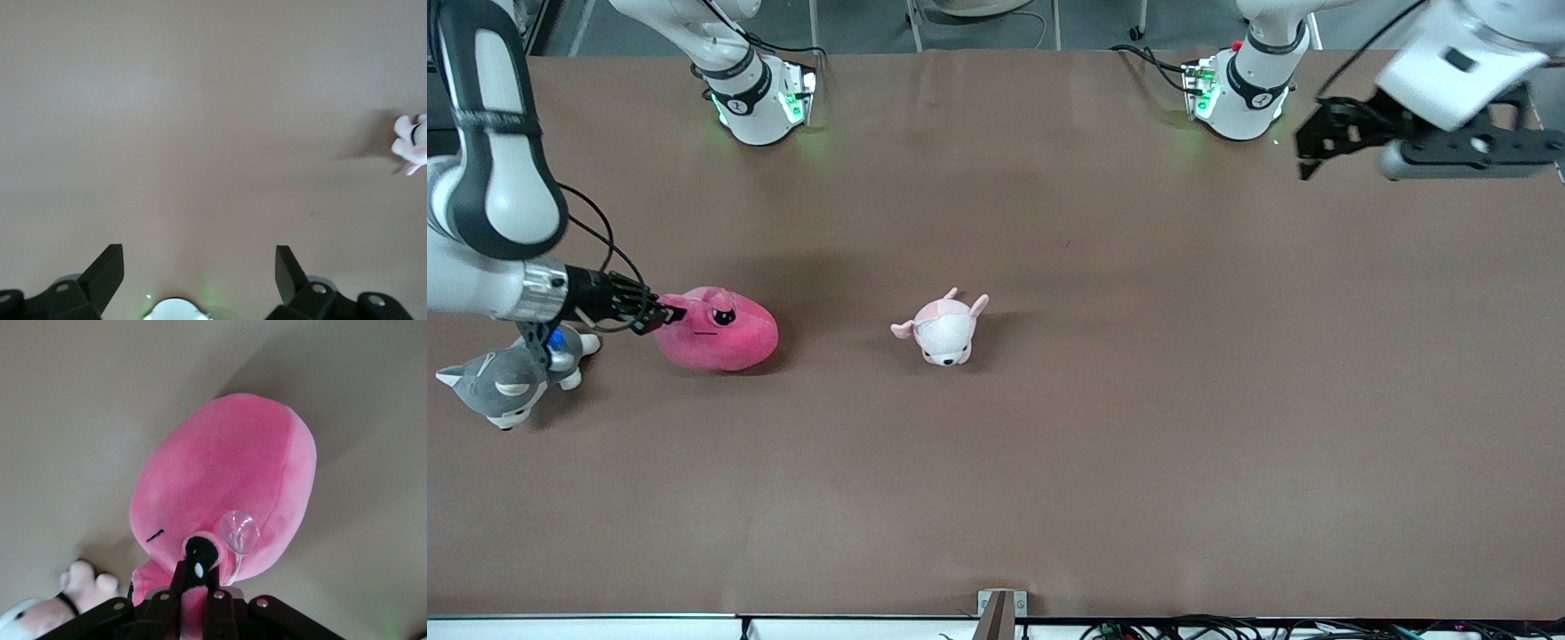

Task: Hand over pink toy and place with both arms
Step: 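Lower the pink plush beside the grey cat and open the right gripper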

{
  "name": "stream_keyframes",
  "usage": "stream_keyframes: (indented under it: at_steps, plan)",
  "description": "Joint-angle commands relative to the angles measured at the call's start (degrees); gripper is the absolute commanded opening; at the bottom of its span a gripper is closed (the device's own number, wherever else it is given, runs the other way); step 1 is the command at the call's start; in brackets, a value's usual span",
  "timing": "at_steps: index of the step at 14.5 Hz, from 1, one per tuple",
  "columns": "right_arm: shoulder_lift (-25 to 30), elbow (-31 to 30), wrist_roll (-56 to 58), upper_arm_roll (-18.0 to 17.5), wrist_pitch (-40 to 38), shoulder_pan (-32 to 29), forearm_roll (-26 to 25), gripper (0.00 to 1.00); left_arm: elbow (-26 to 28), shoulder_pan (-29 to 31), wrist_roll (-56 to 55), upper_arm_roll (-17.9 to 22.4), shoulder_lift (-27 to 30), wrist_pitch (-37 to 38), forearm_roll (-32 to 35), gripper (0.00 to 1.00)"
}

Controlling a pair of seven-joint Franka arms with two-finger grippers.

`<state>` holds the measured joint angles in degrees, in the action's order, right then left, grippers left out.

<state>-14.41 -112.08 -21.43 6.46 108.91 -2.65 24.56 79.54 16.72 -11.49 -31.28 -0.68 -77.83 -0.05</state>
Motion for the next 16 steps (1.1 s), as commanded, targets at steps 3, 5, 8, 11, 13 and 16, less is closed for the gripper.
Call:
stream_keyframes:
  at_steps: [3, 5, 8, 11, 13, 16]
  plan:
    - [-2.73, 0.72, 6.04, -1.28, 0.86, -1.22, 3.72, 0.05, 3.95, 8.93, 9.63, -0.36, 2.09, -0.39, -1.71, 1.00]
    - [-3.34, 1.24, 8.32, -1.19, 0.86, -1.22, 4.26, 0.58, 4.04, 10.08, 10.78, -0.36, 2.09, -0.83, -1.71, 1.00]
    - [-3.35, 4.66, 12.36, -1.28, 0.42, -0.60, 1.12, 1.00, 3.96, 11.84, 12.89, -0.36, 2.09, -1.79, -1.71, 1.00]
    - [-3.35, 10.63, 14.13, -1.71, 0.25, 0.10, -9.58, 1.00, 3.26, 12.11, 12.80, -0.36, 1.57, -2.23, -1.18, 1.00]
    - [-3.35, 14.33, 14.40, -1.72, -0.28, 1.50, -15.13, 1.00, 3.25, 12.11, 12.80, -0.36, 1.48, -2.67, -0.74, 1.00]
    - [-3.26, 21.09, 19.64, -1.72, -3.88, 3.70, -23.14, 1.00, 3.34, 12.11, 12.63, -0.45, 0.95, -3.99, 0.05, 1.00]
